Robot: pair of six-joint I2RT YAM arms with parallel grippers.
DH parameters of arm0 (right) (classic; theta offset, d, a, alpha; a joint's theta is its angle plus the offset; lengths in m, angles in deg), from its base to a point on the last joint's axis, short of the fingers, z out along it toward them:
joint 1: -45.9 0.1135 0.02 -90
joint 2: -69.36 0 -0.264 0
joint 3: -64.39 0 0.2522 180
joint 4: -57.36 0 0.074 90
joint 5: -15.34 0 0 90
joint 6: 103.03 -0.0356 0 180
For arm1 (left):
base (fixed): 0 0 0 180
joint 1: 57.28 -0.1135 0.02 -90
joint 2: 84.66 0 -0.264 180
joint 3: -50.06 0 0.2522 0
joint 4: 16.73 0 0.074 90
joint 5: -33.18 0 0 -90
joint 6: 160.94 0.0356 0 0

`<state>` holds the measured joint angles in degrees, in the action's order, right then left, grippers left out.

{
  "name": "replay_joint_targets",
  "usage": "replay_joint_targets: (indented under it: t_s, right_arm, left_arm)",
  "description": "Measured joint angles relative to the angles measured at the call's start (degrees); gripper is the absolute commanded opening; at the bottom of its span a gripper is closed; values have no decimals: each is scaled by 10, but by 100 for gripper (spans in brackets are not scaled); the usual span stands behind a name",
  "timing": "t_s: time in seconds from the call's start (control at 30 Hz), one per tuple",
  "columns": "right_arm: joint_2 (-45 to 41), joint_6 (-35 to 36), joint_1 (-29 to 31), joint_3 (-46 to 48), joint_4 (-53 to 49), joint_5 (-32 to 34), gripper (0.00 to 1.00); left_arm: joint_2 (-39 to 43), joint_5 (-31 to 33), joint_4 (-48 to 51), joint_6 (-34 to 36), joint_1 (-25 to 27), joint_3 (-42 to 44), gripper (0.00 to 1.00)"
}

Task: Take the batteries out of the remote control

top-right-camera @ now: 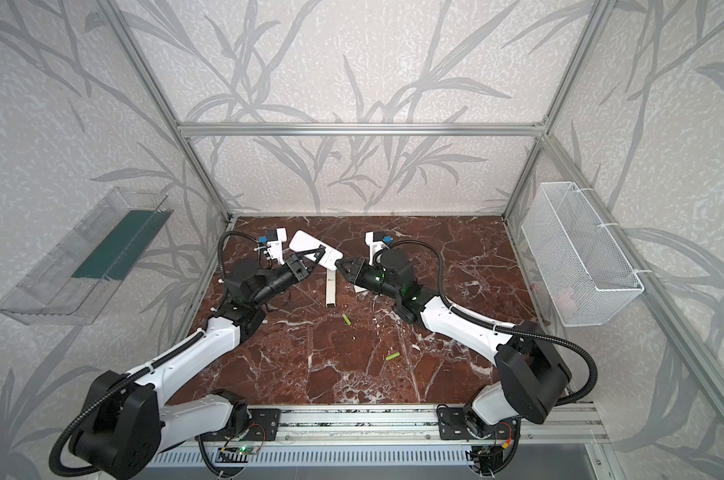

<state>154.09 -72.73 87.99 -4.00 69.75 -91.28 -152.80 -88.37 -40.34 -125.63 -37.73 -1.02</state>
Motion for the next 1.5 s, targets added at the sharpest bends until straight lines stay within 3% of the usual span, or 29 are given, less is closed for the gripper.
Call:
replay_joint_targets:
  t_s: [0.03,0.13,0.23,0.43,0.63,0.67,0.77,0.87,0.93,1.03,1.1,1.33,1.5]
  right_arm:
    - [0,1,0,0,-1,0,21]
    - [1,5,0,0,-5,0,41]
    - [4,9,2,0,-7,-3,45]
    - [7,3,0,-1,-6,-7,19]
    - [6,10,-3,0,-12,-7,14]
    - [6,10,-3,0,-12,-7,18]
    - [6,9,-3,0,-12,-7,48]
    - [6,11,-3,0,-14,-6,53]
    - [6,10,-3,0,-11,-6,46]
    - [7,5,-3,-1,-6,-8,22]
    - [7,-4,-8,-1,-3,-9,15]
    - [8,-5,-7,-4,14,-9,17]
    - [8,-4,-7,-4,16,-13,9]
  left_arm:
    - [0,0,1,2,0,0,0]
    - [0,-6,4,5,2,0,0]
    - [0,-16,9,7,7,0,0]
    - [0,-9,13,8,2,0,0]
    - [-1,2,20,16,-2,0,0]
    - [-1,2,21,16,-2,0,0]
    - [-1,-4,21,16,1,0,0]
    - [-1,-17,19,11,8,0,0]
    - [-2,-22,18,9,10,0,0]
    - [-5,-21,17,4,9,0,0]
    - [-5,-13,12,2,0,0,0]
    - [-5,-6,27,5,2,2,0]
    - [-2,-7,32,7,4,3,0]
